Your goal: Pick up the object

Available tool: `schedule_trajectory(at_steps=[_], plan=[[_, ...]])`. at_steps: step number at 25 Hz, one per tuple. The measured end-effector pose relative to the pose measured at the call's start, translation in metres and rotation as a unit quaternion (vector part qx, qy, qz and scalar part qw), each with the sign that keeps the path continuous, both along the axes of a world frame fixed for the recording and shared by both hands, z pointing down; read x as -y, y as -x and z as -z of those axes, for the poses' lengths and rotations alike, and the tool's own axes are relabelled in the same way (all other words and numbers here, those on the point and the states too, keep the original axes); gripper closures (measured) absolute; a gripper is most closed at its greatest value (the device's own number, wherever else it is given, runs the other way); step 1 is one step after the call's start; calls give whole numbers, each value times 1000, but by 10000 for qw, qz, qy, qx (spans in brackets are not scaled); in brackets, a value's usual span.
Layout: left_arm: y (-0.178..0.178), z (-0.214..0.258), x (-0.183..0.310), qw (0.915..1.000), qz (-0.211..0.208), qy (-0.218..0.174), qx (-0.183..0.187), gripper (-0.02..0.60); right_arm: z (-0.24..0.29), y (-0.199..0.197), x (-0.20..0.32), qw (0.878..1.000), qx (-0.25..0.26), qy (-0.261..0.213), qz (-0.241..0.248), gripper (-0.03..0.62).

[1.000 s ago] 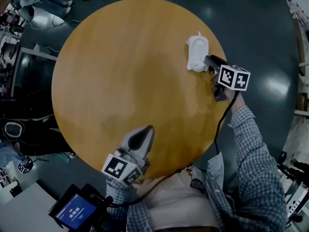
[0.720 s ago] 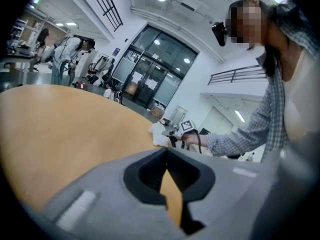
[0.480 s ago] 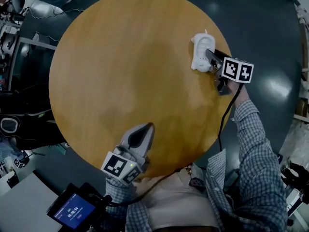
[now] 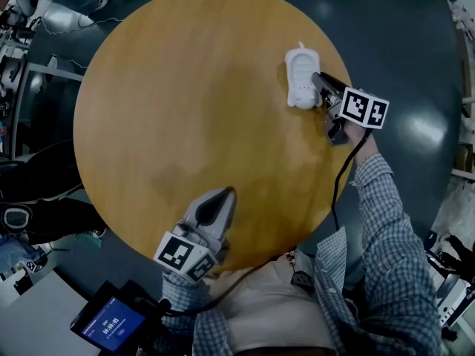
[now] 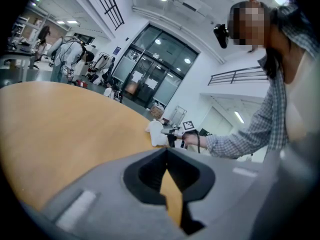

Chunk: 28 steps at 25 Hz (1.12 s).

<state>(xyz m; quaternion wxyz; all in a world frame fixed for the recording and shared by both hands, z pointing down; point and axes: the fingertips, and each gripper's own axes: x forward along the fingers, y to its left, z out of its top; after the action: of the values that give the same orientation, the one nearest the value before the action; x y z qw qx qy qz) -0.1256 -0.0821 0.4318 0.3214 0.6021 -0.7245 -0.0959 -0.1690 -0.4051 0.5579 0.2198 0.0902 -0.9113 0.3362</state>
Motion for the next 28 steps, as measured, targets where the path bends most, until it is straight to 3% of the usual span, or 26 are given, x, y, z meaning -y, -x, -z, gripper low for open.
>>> schedule_trajectory(at_steps=[8, 16, 23, 28], plan=[[-3, -1, -6, 9999, -130, -100, 45, 578, 14, -11, -14, 9963, 552, 395, -524, 493], [-26, 11, -14, 9986, -363, -354, 178, 578, 80, -52, -42, 9815, 1514, 570, -1026, 493], [-40, 24, -32, 9956, -702, -576, 221, 578, 149, -82, -80, 9627, 2383, 383, -1225, 493], [-38, 31, -37, 9926, -996, -669, 199, 578, 180, -98, -99, 9538, 2590, 272, -1498, 493]])
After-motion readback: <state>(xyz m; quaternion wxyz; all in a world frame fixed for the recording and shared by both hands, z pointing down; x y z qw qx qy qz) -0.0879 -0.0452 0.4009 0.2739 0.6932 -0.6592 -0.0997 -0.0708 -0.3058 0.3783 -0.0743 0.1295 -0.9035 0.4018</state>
